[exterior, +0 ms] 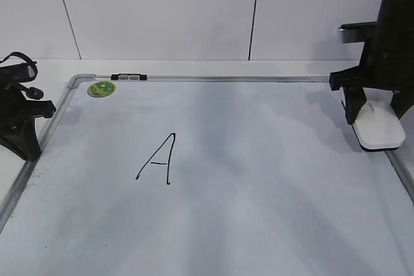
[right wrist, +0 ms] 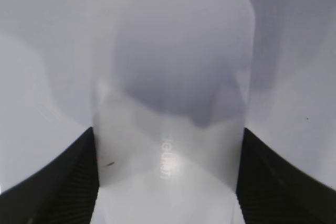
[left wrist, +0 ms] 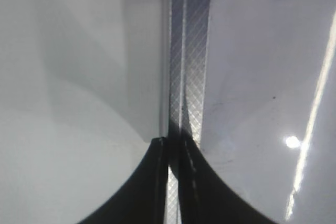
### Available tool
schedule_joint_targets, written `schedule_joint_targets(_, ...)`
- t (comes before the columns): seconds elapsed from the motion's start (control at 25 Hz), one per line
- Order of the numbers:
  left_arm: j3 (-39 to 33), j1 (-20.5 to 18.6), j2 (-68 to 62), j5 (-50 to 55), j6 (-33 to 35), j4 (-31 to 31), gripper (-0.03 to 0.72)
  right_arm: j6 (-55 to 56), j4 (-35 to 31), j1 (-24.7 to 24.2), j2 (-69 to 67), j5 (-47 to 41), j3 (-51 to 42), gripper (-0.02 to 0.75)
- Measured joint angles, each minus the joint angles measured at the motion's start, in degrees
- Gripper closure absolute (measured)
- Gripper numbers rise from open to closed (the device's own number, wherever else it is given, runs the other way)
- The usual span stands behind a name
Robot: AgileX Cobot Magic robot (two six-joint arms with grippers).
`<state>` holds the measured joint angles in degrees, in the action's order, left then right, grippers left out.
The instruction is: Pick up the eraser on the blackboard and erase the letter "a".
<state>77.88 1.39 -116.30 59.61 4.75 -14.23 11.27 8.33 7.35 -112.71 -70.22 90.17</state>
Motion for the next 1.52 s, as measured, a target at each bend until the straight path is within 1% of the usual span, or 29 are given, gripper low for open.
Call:
schedule_joint_targets(0.48, 0.00, 0.00, 0.00, 0.00, 0.00, -0.02, 0.674, 1.05, -1.66, 0.00, -1.95, 0.13, 0.00, 0.186)
schedule_joint_targets(0.76, 0.00, 0.00, 0.00, 0.00, 0.00, -0.02, 0.674, 1.32, 0.32, 0.00, -1.98, 0.13, 0.00, 0.186)
schedule_joint_targets(1.08, 0.00, 0.00, 0.00, 0.00, 0.00, -0.12, 0.674, 1.45, 0.66, 0.00, -3.31, 0.13, 0.00, 0.186)
schedule_joint_targets(1.52, 0.00, 0.00, 0.00, 0.10, 0.00, -0.12, 0.674, 1.58, -0.22, -2.77, -4.02, 0.27, 0.00, 0.186)
